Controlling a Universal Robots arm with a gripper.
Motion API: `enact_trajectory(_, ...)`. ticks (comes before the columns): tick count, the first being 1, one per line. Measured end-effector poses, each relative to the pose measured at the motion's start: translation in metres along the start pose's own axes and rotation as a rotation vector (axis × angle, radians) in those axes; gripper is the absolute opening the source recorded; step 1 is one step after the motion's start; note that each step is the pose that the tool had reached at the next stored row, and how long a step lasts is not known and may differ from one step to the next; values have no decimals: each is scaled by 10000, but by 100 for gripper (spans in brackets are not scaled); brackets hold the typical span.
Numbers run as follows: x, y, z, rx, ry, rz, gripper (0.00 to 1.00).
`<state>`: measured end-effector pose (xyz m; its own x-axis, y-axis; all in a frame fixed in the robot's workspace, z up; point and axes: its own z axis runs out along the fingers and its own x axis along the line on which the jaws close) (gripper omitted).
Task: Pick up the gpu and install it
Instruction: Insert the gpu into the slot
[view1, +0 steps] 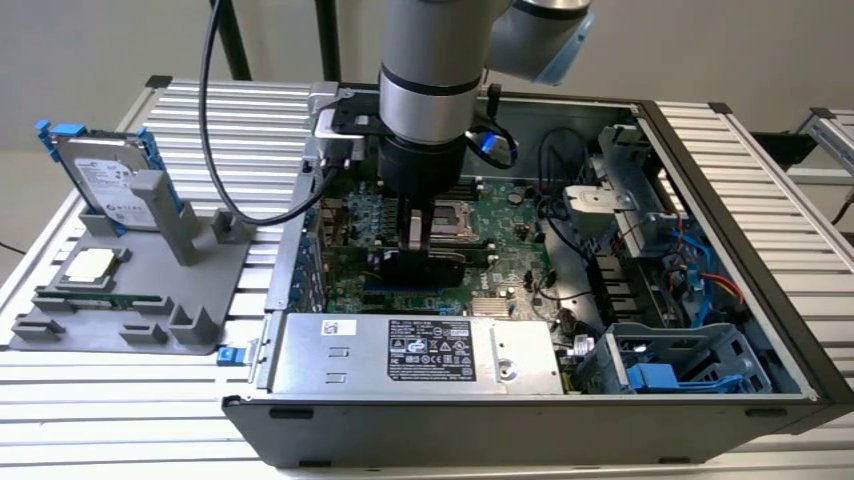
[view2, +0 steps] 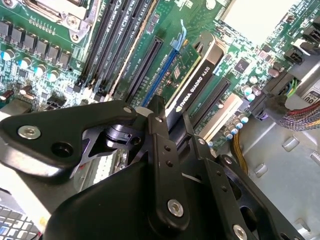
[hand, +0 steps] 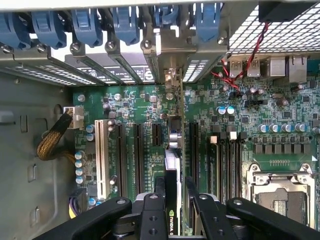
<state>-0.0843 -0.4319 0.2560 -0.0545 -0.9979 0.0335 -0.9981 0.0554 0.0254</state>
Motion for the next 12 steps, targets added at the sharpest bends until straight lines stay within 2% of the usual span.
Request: enact_trajectory(12,11,7,8,1,-7,-5,0)
